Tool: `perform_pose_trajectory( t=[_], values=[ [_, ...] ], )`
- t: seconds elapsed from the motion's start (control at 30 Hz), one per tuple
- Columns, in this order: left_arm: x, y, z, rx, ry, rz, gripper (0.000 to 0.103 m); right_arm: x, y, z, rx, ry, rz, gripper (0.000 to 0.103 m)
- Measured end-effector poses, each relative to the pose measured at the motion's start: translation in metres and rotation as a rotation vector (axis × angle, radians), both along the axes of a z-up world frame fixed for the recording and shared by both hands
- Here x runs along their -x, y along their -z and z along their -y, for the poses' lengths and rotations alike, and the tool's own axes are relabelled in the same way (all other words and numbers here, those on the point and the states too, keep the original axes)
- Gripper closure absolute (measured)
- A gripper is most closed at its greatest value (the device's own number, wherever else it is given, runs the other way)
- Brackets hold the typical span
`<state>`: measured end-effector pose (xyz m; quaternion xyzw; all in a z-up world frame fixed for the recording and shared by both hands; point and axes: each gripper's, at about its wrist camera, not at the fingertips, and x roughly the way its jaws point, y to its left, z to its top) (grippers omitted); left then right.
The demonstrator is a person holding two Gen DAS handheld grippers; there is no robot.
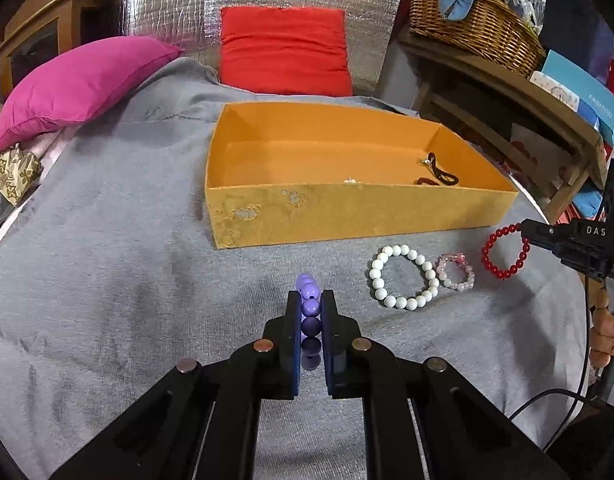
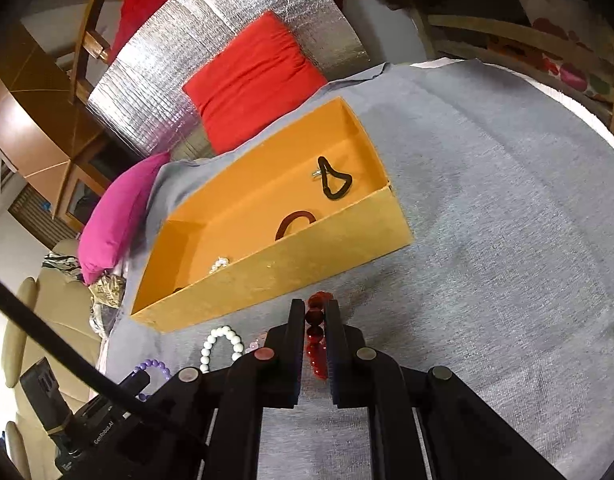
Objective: Organize jewelry
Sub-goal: 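Grasp and lift the red bead bracelet with the right tool while the left lifts the purple bracelet, then carry the purple bracelet toward the orange box with the left tool while the right carries the red bracelet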
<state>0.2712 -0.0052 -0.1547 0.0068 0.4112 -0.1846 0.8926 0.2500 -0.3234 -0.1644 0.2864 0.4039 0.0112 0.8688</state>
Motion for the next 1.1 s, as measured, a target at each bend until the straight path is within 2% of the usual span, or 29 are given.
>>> perform_pose_trajectory(
  t=[0.4,1.1],
  values=[
    [0.007,-0.008,-0.001,-0.054,-0.055,0.04,0.094,0.008,-0.01,-0.004,0.015,-0.007,0.034,0.092],
    [0.013,-0.026,-0.009,-0.148,-0.158,0.125,0.093,0.009,-0.031,-0.038,0.003,-0.063,0.112,0.092]
  ],
)
